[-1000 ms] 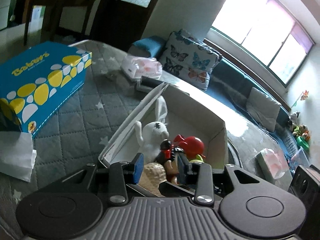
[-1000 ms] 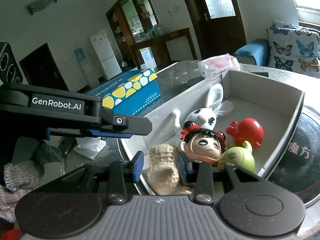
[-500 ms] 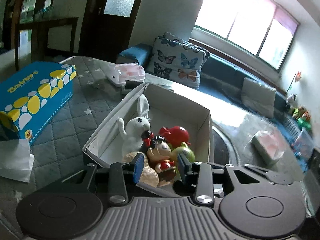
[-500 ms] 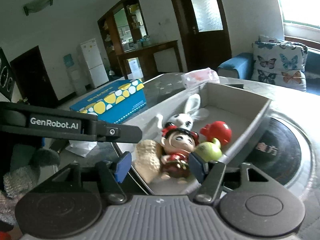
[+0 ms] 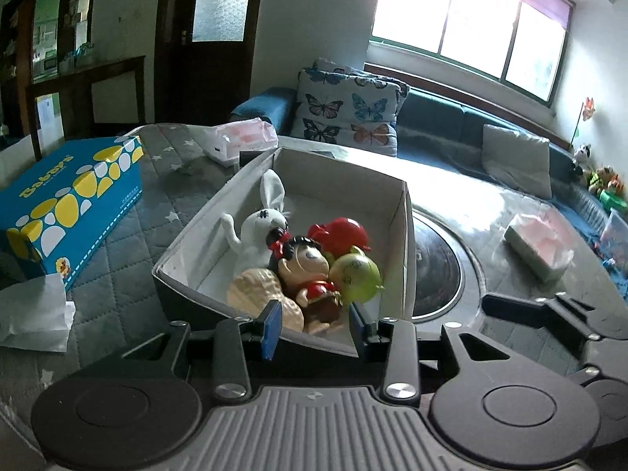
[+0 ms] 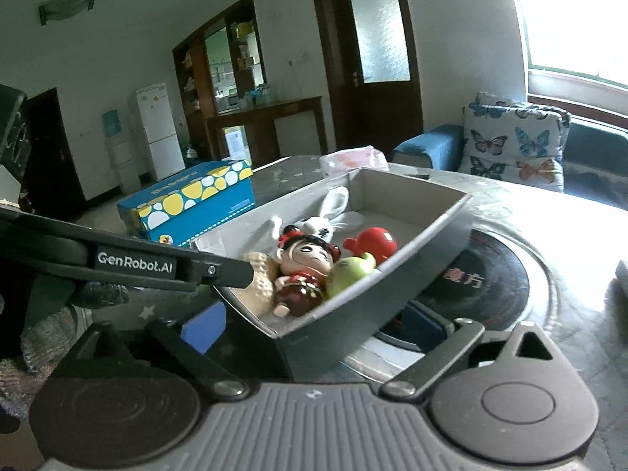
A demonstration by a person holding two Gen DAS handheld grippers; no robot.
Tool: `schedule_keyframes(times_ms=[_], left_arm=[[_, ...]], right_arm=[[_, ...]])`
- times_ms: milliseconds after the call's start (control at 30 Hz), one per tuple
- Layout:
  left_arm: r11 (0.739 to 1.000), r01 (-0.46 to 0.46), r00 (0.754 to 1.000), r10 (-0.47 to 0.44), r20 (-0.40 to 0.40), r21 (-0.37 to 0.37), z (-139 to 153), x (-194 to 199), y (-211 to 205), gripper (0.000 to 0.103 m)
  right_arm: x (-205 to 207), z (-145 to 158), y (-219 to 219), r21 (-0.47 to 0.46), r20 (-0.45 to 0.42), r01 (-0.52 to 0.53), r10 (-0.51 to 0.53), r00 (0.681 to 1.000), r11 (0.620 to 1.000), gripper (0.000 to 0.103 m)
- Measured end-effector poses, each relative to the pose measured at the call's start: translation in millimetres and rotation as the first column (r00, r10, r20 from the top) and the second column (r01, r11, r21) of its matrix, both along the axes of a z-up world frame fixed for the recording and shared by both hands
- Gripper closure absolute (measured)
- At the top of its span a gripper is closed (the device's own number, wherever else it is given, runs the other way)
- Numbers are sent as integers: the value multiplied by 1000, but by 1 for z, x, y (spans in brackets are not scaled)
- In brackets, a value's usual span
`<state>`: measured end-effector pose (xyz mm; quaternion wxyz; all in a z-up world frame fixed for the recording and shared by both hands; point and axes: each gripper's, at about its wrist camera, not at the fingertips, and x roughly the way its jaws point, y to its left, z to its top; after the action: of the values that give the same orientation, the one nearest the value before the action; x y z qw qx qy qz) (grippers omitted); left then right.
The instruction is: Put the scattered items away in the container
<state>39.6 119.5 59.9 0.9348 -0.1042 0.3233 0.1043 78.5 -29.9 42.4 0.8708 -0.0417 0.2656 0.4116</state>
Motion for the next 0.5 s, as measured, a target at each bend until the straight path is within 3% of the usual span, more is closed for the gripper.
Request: schedule_keyframes(times_ms=[500], left_arm=[[995,48,999,-49,4,84,-2,-18,-32,64]], right_arm=[[-26,-2,-29,-7,38,94,-94,995,996,0]])
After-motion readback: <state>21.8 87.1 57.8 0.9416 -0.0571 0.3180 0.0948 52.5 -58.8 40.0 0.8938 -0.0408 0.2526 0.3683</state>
